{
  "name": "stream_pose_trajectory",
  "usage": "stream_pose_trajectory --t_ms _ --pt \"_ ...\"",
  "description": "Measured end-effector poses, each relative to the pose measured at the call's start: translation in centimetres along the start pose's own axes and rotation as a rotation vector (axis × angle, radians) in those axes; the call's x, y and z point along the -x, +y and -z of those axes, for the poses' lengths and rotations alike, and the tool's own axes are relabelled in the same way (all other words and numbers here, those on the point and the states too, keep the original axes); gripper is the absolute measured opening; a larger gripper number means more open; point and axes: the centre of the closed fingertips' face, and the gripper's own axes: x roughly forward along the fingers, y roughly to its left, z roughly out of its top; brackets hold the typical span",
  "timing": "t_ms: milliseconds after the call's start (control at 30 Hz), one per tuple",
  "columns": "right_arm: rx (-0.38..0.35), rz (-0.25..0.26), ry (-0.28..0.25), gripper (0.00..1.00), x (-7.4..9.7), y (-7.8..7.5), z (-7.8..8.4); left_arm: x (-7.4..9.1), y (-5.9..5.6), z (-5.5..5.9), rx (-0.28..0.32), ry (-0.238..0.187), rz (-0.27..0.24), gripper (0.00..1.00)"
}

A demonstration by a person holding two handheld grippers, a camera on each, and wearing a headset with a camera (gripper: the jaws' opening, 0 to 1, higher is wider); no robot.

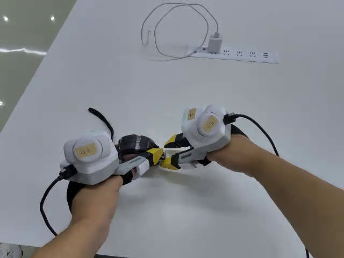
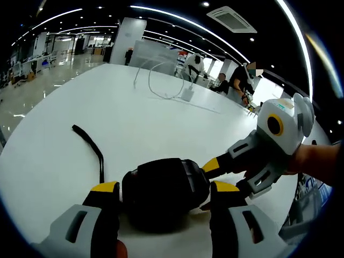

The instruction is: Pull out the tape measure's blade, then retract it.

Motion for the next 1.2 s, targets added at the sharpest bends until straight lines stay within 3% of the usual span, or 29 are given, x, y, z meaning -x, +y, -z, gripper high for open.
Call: stream_pose_trajectory --t_ms 33,167,567,867,1200 --pt "0.000 0.002 -0.001 0.25 0.1 0.0 0.0 0.1 -0.2 -0.2 0.014 -0.003 0.010 0.66" --pt "-0.028 0.014 -0.026 0.26 0.6 -0.2 -0.1 0.3 -0.6 -0.5 -0.028 -0.002 0.019 0.66" --pt "-0.052 0.025 -0.046 0.29 0.6 0.0 -0.4 1.0 -0.3 -0.9 -0.059 -0.011 0.032 0.67" --pt "-0.080 0.072 -0.086 0.33 1.7 -0.2 -0.7 1.6 -0.6 -1.2 -0.113 -0.027 0.075 0.67" --pt "-0.103 0.089 -0.102 0.38 2.1 0.2 -0.9 2.0 -1.1 -1.2 -0.151 -0.032 0.113 0.70"
